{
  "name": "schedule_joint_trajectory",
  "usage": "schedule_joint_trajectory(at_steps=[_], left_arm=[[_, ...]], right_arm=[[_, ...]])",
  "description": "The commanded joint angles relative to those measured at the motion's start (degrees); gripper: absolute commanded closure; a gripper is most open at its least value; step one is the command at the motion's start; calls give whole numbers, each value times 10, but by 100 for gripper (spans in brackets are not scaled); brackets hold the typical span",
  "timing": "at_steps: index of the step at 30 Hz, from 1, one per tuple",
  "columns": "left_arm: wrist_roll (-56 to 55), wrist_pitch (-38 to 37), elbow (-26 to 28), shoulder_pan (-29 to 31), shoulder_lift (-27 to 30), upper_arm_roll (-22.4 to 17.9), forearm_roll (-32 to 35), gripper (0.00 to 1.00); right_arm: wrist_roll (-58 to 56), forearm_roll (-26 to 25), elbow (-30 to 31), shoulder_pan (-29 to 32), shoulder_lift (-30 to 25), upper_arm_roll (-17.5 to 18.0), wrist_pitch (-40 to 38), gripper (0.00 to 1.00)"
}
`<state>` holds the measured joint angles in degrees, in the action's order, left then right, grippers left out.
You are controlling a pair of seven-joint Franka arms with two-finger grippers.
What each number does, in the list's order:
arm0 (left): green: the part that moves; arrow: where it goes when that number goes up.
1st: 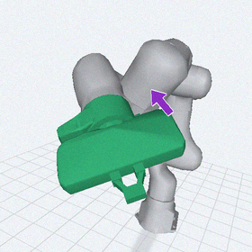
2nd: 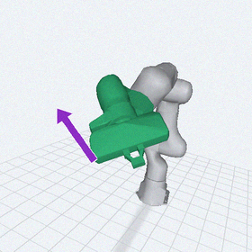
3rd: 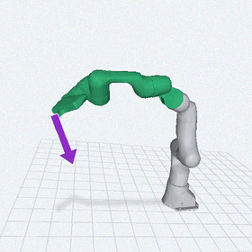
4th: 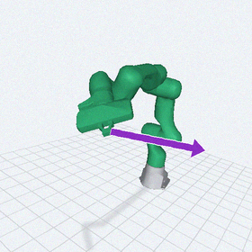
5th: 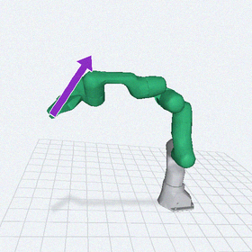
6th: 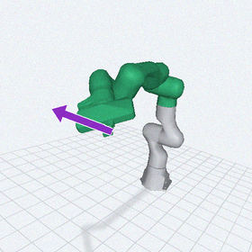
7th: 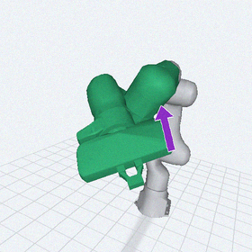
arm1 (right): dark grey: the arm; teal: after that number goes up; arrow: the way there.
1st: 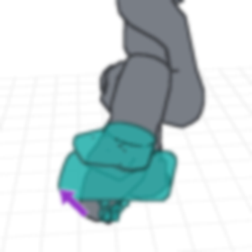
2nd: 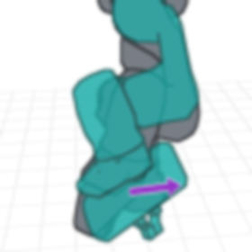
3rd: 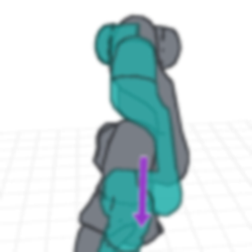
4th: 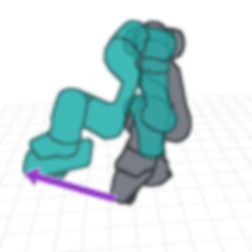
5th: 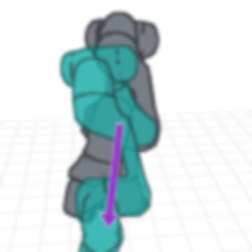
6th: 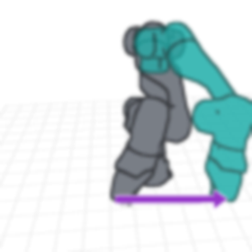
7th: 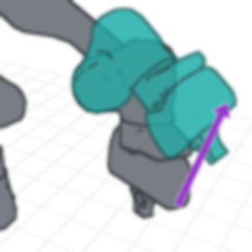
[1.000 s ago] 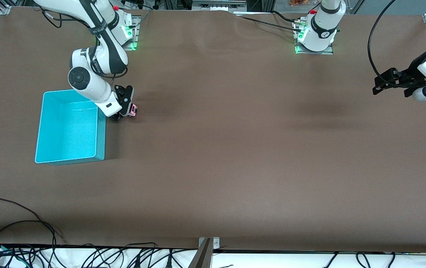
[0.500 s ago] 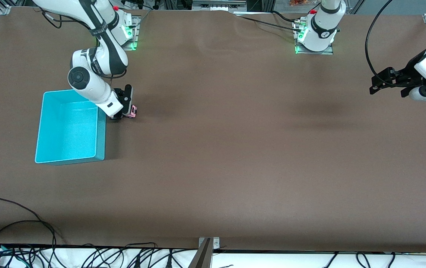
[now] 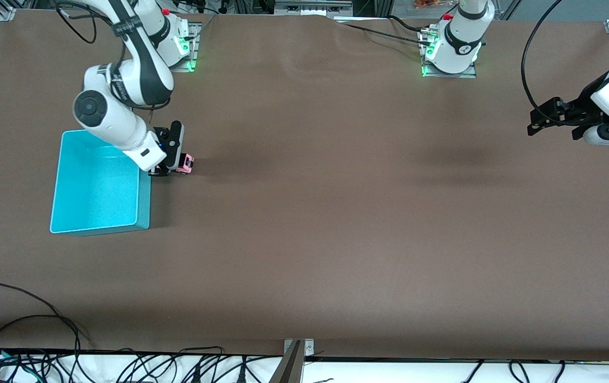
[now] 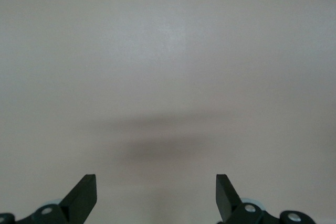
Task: Wind and store pink jeep toy
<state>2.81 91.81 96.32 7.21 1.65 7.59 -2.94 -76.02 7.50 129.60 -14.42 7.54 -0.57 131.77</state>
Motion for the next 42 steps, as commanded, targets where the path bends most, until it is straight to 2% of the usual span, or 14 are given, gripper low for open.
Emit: schedule_joint_trajectory(at_steps=[1,7,9,11,17,21,27,36,42], left_arm=[[5,-6,-16,-3,-8,1,-7,0],[5,-2,-17,-23,-9,-4,-8,0],[5,0,-17,-46,-9,-22,-8,0],[6,13,-17,-66,-16,-44,-8,0],[9,45,-17,-66,-18,-47,-7,0],[7,23,-16,-66,-14,-46,-7,0],[7,22,-16,-66,-14,-47,-7,0],[7,22,-17,-66,-14,-44,-8,0],[7,22,-16,-63,-14,-49,-8,0]], right_arm=[[-14,21,-108,7,-3,-30,-153,77],[-53,21,-181,7,-4,-81,-273,77],[-82,21,-193,7,-4,-104,-302,77],[-107,21,-194,7,-7,-127,-318,76],[-229,21,-184,7,-3,-191,-331,76],[-276,19,-154,7,-2,-215,-318,77],[-295,12,-91,7,-2,-232,-263,77],[-325,9,-12,7,-1,-238,-168,77],[-337,7,7,17,26,-240,-123,77]])
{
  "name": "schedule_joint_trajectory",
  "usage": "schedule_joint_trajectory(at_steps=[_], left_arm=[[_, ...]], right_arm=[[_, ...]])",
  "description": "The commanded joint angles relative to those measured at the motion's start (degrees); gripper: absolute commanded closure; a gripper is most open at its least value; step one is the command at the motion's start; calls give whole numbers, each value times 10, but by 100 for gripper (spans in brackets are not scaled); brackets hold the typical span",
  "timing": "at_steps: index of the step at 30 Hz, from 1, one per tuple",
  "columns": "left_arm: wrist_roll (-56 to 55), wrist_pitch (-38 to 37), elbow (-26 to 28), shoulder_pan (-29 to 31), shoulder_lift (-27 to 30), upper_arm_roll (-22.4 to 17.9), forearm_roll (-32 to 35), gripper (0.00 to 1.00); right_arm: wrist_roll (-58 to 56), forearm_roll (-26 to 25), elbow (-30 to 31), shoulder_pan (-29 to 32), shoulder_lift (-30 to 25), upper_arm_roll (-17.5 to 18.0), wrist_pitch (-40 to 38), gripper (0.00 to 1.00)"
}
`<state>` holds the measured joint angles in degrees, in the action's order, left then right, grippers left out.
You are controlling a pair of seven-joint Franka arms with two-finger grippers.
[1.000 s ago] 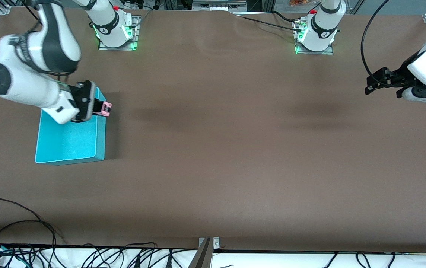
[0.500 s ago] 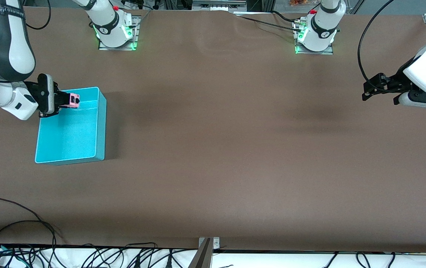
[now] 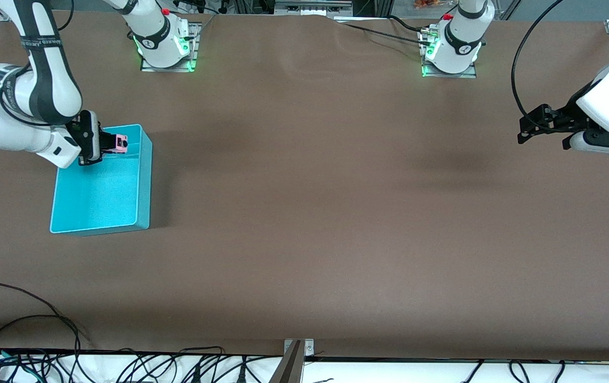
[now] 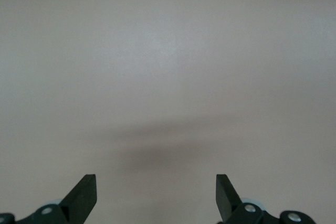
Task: Wind and store pink jeep toy
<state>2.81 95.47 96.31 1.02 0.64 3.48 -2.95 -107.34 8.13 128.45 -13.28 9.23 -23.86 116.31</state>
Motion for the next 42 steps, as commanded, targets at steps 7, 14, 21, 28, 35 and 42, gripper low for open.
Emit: schedule_joint_trajectory(at_steps=[7,14,21,28,35,42], left_arm=[[7,-14,-16,-1,-4,-6,-8,0],[7,-14,-17,-1,-4,-6,-8,0],[7,-14,-16,-1,-4,-6,-8,0],[7,-14,-17,-1,-4,-7,-8,0],[7,-14,-16,-1,-4,-7,-8,0],[7,-14,-16,-1,-5,-7,-9,0]], right_arm=[[-67,3,20,21,43,-7,73,77],[-67,5,19,20,61,-5,105,77],[-67,11,18,17,74,0,130,76],[-67,16,15,13,78,7,140,73],[-67,29,15,13,88,7,141,26],[-67,43,15,13,88,7,139,0]])
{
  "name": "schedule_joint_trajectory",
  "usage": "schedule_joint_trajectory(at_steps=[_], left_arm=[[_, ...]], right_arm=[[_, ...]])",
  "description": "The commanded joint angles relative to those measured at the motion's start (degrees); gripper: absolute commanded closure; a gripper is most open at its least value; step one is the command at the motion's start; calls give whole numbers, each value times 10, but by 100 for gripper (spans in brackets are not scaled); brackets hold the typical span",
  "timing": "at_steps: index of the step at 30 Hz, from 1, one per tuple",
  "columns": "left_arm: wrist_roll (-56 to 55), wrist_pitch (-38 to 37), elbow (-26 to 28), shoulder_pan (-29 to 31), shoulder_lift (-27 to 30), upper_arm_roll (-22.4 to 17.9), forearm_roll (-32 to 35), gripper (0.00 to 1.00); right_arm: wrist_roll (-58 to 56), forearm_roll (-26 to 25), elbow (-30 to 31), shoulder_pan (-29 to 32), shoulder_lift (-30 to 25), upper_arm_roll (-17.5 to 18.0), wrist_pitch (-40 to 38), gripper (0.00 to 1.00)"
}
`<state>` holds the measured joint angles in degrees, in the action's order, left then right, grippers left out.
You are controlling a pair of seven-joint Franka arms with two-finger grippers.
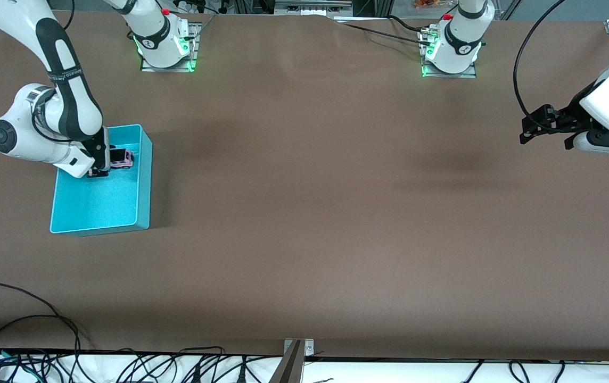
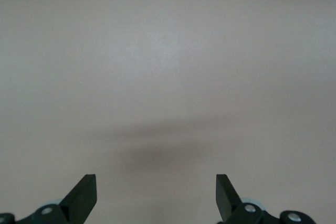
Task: Wind and store pink jeep toy
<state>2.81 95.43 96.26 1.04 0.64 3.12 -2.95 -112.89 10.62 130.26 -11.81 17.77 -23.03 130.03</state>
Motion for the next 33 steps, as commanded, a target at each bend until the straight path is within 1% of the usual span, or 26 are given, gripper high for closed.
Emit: schedule_joint_trajectory(at_steps=[1,6,10,13,16,20,24,33], left_arm=[[7,-14,-15,-1,-4,-3,-9,0],[7,-14,-15,-1,-5,-3,-9,0],[7,-14,-16,-1,-4,-4,-9,0],[7,-14,-15,-1,-5,-3,-9,0],[7,-14,-15,-1,-5,-3,-9,0],[7,-14,-15,-1,-5,-4,-9,0],[7,-14,-15,-1,-5,-4,-9,0],[7,-14,-15,0,-5,-4,-10,0]], right_arm=[[-12,19,-3,-1,3,-1,0,0],[-14,19,-6,-1,-8,3,-4,0],[-13,19,-25,-1,-26,4,-23,0],[-4,19,-54,-2,-35,10,-51,0],[18,20,-104,-2,-37,14,-99,0],[106,20,-171,-1,-38,13,-181,0],[211,18,-241,-2,-37,14,-248,0],[482,12,-360,-9,-37,17,-343,0]])
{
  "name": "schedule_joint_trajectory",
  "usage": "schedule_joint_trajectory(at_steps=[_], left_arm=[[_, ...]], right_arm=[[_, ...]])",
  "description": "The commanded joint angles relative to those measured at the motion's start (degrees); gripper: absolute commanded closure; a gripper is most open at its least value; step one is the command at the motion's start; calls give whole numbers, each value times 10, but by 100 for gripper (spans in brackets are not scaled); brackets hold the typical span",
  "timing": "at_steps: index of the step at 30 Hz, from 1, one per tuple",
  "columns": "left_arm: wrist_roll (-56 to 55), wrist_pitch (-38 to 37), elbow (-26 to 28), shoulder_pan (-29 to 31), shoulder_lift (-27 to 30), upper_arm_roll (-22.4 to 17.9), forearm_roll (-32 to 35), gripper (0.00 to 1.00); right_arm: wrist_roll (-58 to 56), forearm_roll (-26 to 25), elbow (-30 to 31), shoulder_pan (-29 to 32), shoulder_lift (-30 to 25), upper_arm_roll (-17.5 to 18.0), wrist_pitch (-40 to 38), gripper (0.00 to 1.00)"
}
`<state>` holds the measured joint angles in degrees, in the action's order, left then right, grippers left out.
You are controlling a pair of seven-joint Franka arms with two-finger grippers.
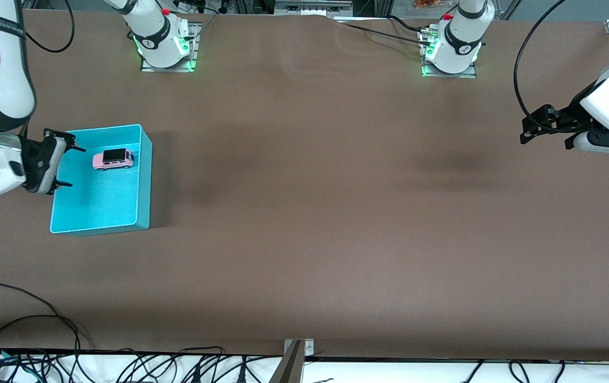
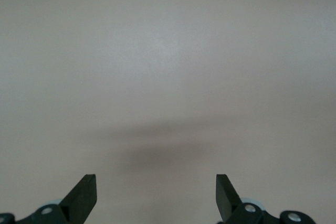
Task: Wind and store pink jeep toy
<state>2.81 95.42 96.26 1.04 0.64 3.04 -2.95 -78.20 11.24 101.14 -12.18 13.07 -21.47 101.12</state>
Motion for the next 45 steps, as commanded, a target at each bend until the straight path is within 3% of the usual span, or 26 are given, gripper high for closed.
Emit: schedule_joint_trajectory(at_steps=[1,10,17,22,25,28,32,41,45], left_arm=[[7,-14,-15,-1,-5,-3,-10,0],[6,-14,-16,-1,-5,-2,-13,0],[6,-14,-16,-1,-5,-2,-13,0],[6,-14,-16,-1,-5,-2,-13,0],[6,-14,-15,-1,-5,-2,-13,0],[6,-14,-16,-1,-5,-2,-13,0],[6,-14,-16,-1,-5,-3,-13,0],[6,-14,-16,-1,-5,-3,-14,0],[6,-14,-15,-1,-5,-3,-14,0]], right_arm=[[159,3,-77,-10,9,1,-58,0],[393,-38,-143,-23,10,2,-74,0],[531,-37,-181,-25,9,0,-77,0],[667,-39,-231,-31,11,2,-148,0],[734,-74,-239,-63,9,-1,-163,0],[798,-108,-237,-79,-15,2,-171,0],[818,-113,-232,-82,-39,1,-180,0],[820,-133,-107,-88,-135,12,-127,0],[818,-133,-84,-88,-154,10,-112,0]])
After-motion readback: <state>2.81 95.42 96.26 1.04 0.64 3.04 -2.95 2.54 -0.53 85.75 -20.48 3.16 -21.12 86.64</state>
